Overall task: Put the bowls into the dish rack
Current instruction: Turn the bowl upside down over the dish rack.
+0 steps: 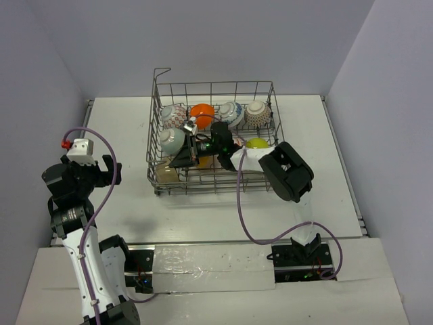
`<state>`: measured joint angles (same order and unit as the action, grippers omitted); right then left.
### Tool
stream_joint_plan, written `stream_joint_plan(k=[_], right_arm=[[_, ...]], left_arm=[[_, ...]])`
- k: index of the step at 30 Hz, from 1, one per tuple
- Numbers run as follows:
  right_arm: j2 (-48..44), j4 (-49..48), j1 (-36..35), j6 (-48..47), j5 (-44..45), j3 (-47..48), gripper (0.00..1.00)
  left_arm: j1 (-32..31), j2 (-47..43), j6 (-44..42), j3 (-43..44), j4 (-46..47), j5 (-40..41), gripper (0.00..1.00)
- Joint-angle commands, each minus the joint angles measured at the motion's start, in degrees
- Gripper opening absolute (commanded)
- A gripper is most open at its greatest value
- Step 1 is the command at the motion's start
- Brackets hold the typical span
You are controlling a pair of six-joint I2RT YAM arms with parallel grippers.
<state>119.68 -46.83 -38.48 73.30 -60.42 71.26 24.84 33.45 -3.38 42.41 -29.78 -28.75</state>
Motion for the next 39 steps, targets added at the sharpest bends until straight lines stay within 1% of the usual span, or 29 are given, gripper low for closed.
stream_joint_plan(k=[1,3,5,8,12,15,22,32,34,35,37,38,39], right_arm=[[-6.2,0.3,-0.2,-2.5,-0.9,3.5,0.09],[-6.5,1.9,0.0,-4.6,-0.9,3.7,0.1],[-6.8,5.7,0.1,-6.6,-0.7,4.1,0.13],[-6.9,9.2,0.2,-9.1,-0.6,4.6,0.13],[-6.6,10.8,0.2,-10.4,-0.7,4.8,0.16],[-6.2,12.2,0.2,-11.2,-0.7,5.3,0.2],[-5.3,14.1,0.2,-12.2,-0.7,5.3,0.22],[-4.5,15.4,0.3,-13.5,-1.5,6.2,0.22],[-4.9,17.4,0.2,-14.8,-1.6,6.9,0.23],[-5.2,18.9,0.2,-16.9,-1.4,7.2,0.23],[-6.3,27.1,0.2,-21.1,-0.1,9.1,0.25],[-6.6,30.3,0.2,-25.7,1.3,9.9,0.25],[-7.3,35.2,0.2,-27.9,1.9,11.1,0.26]], left_arm=[[0.5,-0.5,0.5,-0.1,1.9,-2.0,0.99],[0.5,-0.5,0.5,0.0,1.8,-2.1,0.99],[0.6,-0.5,0.5,0.0,1.7,-2.1,0.99],[0.6,-0.6,0.5,-0.1,1.7,-2.2,0.99],[0.6,-0.6,0.6,-0.1,1.7,-2.2,0.99],[0.6,-0.6,0.5,-0.1,1.7,-2.3,0.99],[0.6,-0.8,0.4,-0.2,1.8,-2.2,0.99],[0.8,-0.8,0.4,-0.3,1.7,-2.4,0.99],[0.8,-0.8,0.4,-0.3,1.7,-2.3,0.99],[0.8,-0.8,0.4,-0.3,1.7,-2.3,0.99],[0.9,-0.8,0.4,-0.3,1.7,-2.4,0.99],[0.9,-0.9,0.5,-0.3,1.7,-2.4,0.99],[0.9,-1.0,0.4,-0.4,1.7,-2.5,0.99]])
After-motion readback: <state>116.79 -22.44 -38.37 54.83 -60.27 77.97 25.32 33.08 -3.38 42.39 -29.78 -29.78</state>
